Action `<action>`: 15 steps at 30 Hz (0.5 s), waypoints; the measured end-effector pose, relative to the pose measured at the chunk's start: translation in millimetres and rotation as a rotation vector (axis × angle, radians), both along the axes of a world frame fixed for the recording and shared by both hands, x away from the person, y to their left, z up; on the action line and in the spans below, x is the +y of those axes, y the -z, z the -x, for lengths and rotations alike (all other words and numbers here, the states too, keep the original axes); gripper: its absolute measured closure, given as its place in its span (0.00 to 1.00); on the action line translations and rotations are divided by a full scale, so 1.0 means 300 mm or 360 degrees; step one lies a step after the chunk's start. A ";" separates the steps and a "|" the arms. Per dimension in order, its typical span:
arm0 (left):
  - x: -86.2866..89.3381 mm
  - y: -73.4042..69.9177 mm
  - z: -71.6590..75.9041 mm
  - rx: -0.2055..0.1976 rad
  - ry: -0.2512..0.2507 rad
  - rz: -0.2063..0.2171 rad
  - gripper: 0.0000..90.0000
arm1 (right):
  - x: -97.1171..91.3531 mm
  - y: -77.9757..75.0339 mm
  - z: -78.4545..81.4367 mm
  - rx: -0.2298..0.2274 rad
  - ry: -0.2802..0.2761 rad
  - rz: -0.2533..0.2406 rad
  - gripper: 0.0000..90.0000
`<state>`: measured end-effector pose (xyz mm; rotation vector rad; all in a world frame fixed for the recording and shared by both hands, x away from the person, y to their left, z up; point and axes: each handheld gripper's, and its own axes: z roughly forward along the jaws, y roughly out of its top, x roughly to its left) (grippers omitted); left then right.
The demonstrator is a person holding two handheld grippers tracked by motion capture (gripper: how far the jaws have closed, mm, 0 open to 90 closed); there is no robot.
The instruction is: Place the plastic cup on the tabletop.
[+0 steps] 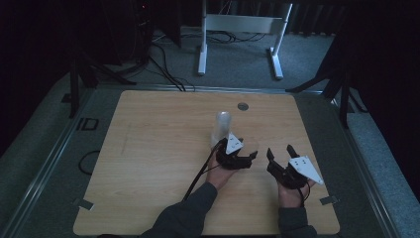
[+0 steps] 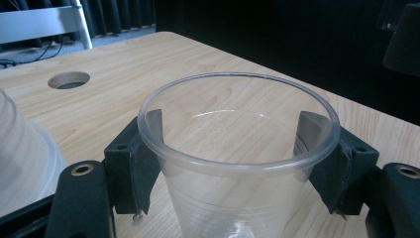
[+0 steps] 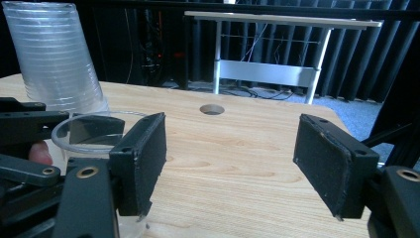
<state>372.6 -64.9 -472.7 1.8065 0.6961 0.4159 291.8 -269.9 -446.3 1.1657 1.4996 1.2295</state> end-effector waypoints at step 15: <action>-0.009 0.027 -0.006 0.0002 -0.0006 -0.0057 0.31 | -0.003 0.000 0.000 -0.0002 0.0000 -0.0008 0.32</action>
